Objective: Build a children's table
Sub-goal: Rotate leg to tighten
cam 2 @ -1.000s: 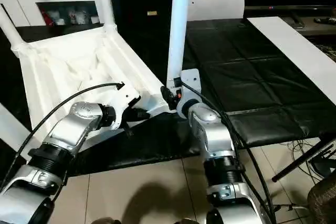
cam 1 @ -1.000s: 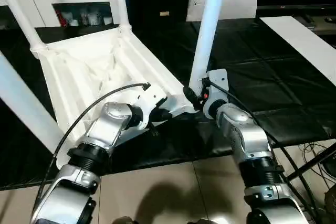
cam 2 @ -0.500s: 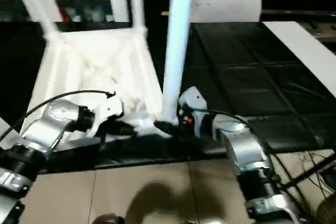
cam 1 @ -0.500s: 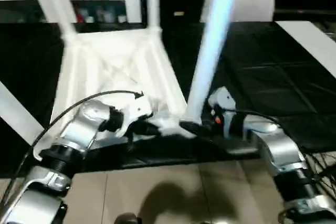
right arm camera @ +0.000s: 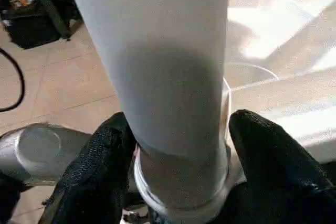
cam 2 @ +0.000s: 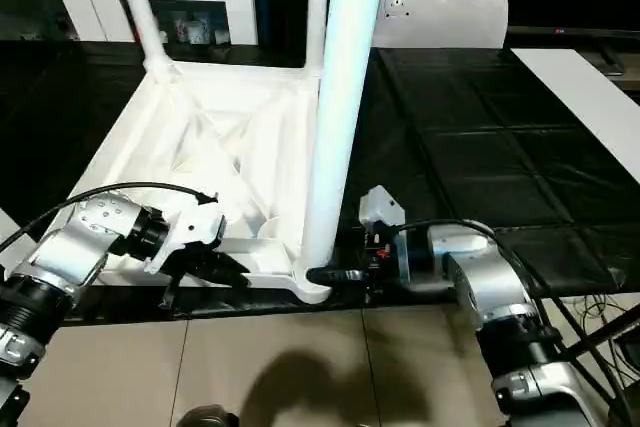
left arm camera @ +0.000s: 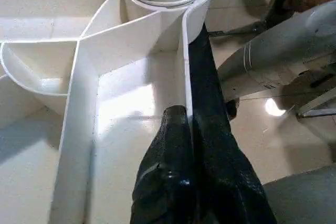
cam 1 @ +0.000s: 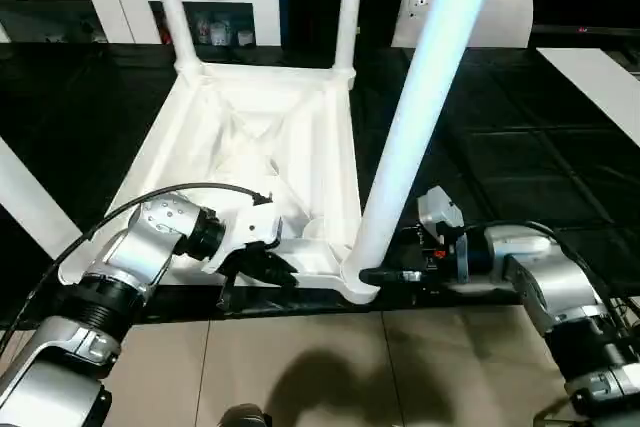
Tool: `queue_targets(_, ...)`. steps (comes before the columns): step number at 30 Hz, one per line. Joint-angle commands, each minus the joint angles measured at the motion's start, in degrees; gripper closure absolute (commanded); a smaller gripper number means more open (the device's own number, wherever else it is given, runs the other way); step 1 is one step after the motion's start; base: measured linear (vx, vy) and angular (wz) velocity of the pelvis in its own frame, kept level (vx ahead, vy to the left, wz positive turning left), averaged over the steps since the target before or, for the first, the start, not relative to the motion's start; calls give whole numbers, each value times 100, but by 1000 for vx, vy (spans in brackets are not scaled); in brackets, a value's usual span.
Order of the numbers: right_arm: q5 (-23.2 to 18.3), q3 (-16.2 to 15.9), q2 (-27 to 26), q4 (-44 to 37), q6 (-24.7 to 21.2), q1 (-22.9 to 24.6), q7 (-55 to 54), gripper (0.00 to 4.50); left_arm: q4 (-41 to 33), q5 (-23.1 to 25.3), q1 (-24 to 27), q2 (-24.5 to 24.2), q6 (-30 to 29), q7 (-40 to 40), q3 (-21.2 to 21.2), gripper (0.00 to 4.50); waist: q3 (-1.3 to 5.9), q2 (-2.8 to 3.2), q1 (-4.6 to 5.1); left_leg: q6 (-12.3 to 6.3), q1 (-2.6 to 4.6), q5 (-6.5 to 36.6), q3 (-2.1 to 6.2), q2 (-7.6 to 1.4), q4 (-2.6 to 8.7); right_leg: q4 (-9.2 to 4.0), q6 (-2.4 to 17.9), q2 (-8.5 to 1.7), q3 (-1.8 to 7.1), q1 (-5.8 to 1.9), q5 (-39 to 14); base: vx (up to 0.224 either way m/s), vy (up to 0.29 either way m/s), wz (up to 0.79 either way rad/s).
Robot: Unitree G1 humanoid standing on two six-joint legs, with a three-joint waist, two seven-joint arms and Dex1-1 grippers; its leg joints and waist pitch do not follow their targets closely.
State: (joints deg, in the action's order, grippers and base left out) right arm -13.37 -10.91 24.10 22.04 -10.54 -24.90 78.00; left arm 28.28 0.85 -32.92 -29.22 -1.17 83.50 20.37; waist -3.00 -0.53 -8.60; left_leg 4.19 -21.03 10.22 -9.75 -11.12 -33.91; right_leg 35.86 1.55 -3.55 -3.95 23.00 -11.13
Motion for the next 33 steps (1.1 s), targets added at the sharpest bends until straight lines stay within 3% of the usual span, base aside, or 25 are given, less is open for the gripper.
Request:
queue_targets(1, -42, -43, 57, 55, 58, -54, 141, 175, -18, 1, -65, 54, 138, 277, 253, 450, 389, -1, 31, -242, 63, 941, 37, -242, 365, -422, 1152, -478, 293, -295, -956, 0, 0, 0)
queue_targets(9, -114, -83, 73, 106, -71, -87, 351, 245, 37, 1, -69, 80, 198, 294, 248, 450, 387, 0, 8, -241, 62, 964, 34, -241, 364, -434, 1141, -485, 292, -297, -1016, 0, 0, 0)
queue_targets(20, -397, 15, -99, -367, -521, 225, 92, 252, 124, -60, -44, 271, -44, -60, 77, 450, 385, -16, -25, -235, 61, 904, 36, -242, 366, -427, 1093, -481, 294, -294, -1030, 0, 0, 0)
queue_targets(22, -394, 36, -155, -477, -606, 278, -80, 252, 129, -46, -57, 336, -136, -196, 51, 450, 380, 4, -26, -223, 73, 992, 38, -249, 373, -446, 1059, -484, 295, -276, -1175, 0, 0, 0)
queue_targets(24, -319, 67, -269, -583, -669, 332, -430, 252, 126, -34, -72, 433, -250, -386, 14, 450, 361, -15, -27, -163, 76, 1086, 40, -242, 388, -470, 997, -483, 298, -274, -1376, 0, 0, 0)
queue_targets(25, -237, 89, -359, -616, -685, 348, -701, 252, 121, -31, -83, 499, -339, -510, -13, 450, 344, -12, -23, -118, 87, 1232, 46, -235, 402, -510, 931, -500, 294, -267, -1681, 0, 0, 0)
queue_targets(26, -44, 140, -578, -612, -834, 321, -1313, 252, 110, -26, -121, 649, -607, -784, -76, 450, 325, -13, 3, -35, 96, 1354, 54, -230, 418, -534, 847, -498, 296, -251, -1983, 0, 0, 0)
queue_targets(27, 128, 206, -829, -573, -930, 274, -1914, 252, 119, -22, -170, 822, -848, -1104, -157, 450, 323, 58, 20, 36, 103, 1432, 78, -232, 432, -531, 832, -506, 298, -247, -2099, 0, 0, 0)
queue_targets(28, 159, 220, -881, -565, -948, 264, -2031, 252, 122, -22, -180, 857, -893, -1170, -175, 450, 298, 11, 93, 127, 103, 1635, 89, -202, 460, -590, 696, -503, 274, -253, -2513, 0, 0, 0)
queue_targets(29, 277, 353, -1254, -442, -1128, 128, -2780, 252, 111, -54, -239, 1116, -1197, -1563, -270, 450, 305, 6, 118, 148, 126, 1741, 105, -182, 452, -644, 545, -530, 265, -256, -2915, 0, 0, 0)
queue_targets(30, 300, 368, -1308, -421, -1154, 106, -2900, 252, 110, -55, -247, 1156, -1244, -1628, -283, 450, 293, -6, 161, 165, 106, 1712, 102, -181, 462, -640, 513, -519, 275, -264, -2949, 0, 0, 0)
queue_targets(31, 403, 433, -1555, -307, -1256, -1, -3427, 253, 117, -52, -287, 1335, -1455, -1923, -343, 450, 291, 36, 223, 201, 94, 1750, 125, -169, 471, -655, 475, -521, 254, -260, -3065, 0, 0, 0)
queue_targets(33, 438, 528, -1777, -179, -1324, -108, -3823, 254, 155, -26, -324, 1469, -1585, -2206, -406, 450, 308, 14, 318, 207, 93, 1763, 140, -158, 471, -679, 447, -513, 239, -268, -3041, 0, 0, 0)
